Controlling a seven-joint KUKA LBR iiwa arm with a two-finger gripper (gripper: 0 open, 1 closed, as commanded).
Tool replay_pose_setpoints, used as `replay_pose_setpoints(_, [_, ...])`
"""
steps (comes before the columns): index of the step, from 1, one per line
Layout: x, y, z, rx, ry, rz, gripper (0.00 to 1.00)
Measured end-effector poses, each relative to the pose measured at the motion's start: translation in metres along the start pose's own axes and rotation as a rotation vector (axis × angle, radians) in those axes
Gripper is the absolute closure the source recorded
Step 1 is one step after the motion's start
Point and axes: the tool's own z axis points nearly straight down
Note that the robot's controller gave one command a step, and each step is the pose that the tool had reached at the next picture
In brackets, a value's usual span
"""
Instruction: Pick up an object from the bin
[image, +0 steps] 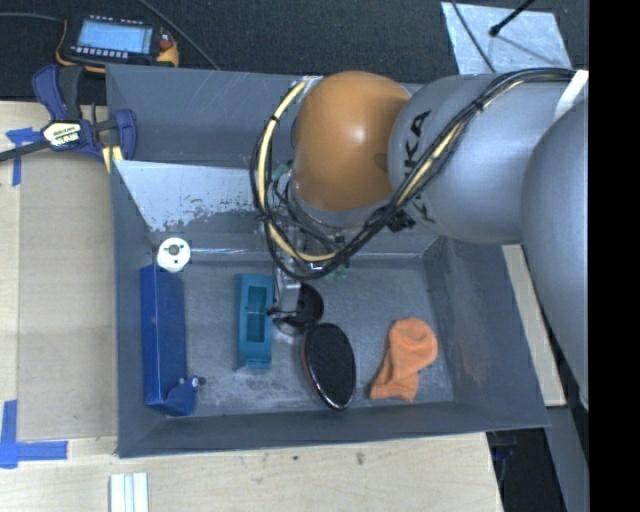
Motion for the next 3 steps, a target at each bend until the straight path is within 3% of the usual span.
replay_pose_setpoints(1, [0.003,-0.018,-0.013,0.001,-0.010,0.016,0.00])
replay_pose_setpoints(2, [0.049,-0.016,0.031,0.000,-0.011,-0.011,0.00])
replay_pose_setpoints(3, [0.063,-0.016,0.043,0.000,-0.005,-0.032,0.00])
